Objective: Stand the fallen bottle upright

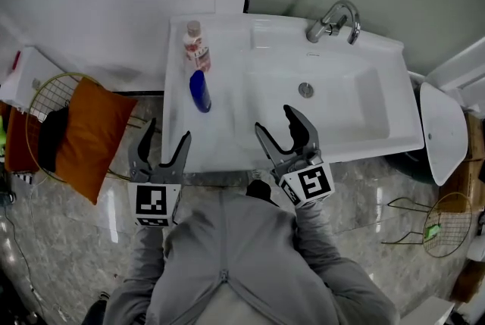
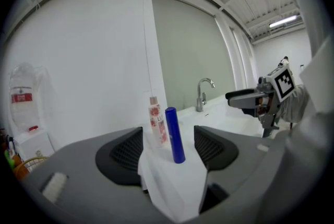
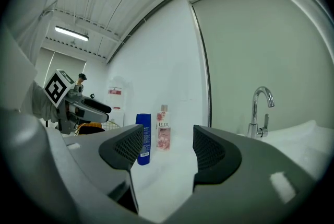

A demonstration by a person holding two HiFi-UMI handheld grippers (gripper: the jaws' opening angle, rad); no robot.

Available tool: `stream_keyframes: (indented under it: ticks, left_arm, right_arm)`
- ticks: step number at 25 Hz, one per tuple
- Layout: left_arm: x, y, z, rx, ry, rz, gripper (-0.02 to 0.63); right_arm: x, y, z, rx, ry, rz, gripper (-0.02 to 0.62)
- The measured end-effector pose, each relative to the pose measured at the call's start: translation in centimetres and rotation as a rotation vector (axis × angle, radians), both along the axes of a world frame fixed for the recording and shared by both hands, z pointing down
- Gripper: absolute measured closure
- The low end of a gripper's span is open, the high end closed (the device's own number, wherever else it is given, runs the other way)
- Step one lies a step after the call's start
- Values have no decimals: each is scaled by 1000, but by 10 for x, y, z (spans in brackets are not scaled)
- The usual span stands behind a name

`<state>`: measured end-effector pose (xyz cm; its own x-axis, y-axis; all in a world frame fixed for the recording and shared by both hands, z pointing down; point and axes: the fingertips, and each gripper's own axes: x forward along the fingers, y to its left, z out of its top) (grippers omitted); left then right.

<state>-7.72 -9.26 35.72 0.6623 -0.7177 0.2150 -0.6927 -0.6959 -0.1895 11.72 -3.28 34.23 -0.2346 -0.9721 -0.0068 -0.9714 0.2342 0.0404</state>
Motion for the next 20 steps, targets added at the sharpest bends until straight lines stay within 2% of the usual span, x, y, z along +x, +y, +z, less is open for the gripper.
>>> stream_keyframes:
  ticks: [7, 20]
  left_arm:
    - [-6, 1, 1, -1, 1, 12, 268]
    - [-12, -5, 1, -4, 11, 6, 268]
  right_arm:
    - [0, 2, 7, -6, -7, 46, 318]
    - [-5, -8, -1, -2, 19, 52, 318]
